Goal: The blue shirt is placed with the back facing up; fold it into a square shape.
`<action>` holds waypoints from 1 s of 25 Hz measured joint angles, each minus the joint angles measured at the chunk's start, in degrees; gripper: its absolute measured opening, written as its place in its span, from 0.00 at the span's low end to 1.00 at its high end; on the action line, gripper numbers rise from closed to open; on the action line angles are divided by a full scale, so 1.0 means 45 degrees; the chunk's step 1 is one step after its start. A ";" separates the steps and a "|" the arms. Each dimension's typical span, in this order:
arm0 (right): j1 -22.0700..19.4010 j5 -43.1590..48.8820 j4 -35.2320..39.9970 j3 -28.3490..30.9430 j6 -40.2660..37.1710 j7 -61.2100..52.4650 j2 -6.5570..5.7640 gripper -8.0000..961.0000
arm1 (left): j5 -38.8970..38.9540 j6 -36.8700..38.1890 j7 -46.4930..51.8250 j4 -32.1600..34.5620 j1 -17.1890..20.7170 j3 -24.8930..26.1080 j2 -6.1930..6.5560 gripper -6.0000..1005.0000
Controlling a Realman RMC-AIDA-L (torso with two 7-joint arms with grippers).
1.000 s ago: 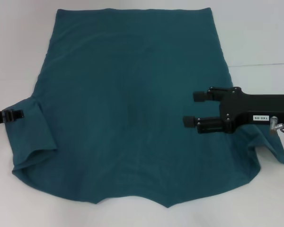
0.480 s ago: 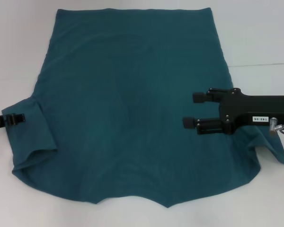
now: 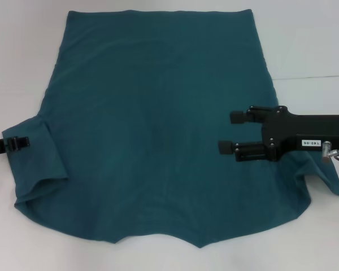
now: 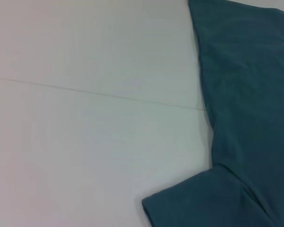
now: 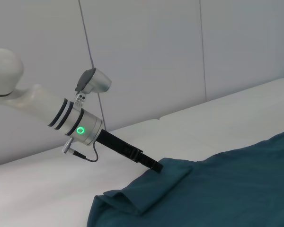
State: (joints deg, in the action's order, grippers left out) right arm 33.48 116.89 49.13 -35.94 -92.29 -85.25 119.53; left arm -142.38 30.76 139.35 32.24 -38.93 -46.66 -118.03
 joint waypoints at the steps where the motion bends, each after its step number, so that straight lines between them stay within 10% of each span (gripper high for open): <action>1: 0.0000 0.0000 0.0001 -0.0001 0.0008 0.0000 0.0001 0.95 | 0.0000 -0.0001 0.0000 0.0000 0.0005 0.0000 0.0000 0.64; 17: 0.0010 0.0000 -0.0013 0.0000 0.0003 0.0000 0.0000 0.95 | 0.0001 0.0013 0.0027 -0.0359 -0.0126 0.0020 0.0000 0.64; 25: -0.0012 0.0000 -0.0152 0.0000 0.0050 0.0062 0.0000 0.95 | 0.0058 0.0070 0.0021 -0.0538 -0.0263 -0.0002 -0.0002 0.45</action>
State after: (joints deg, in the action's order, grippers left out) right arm 33.43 116.89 48.44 -35.95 -92.07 -84.97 119.53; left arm -142.12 31.08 139.45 29.82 -40.12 -46.67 -118.05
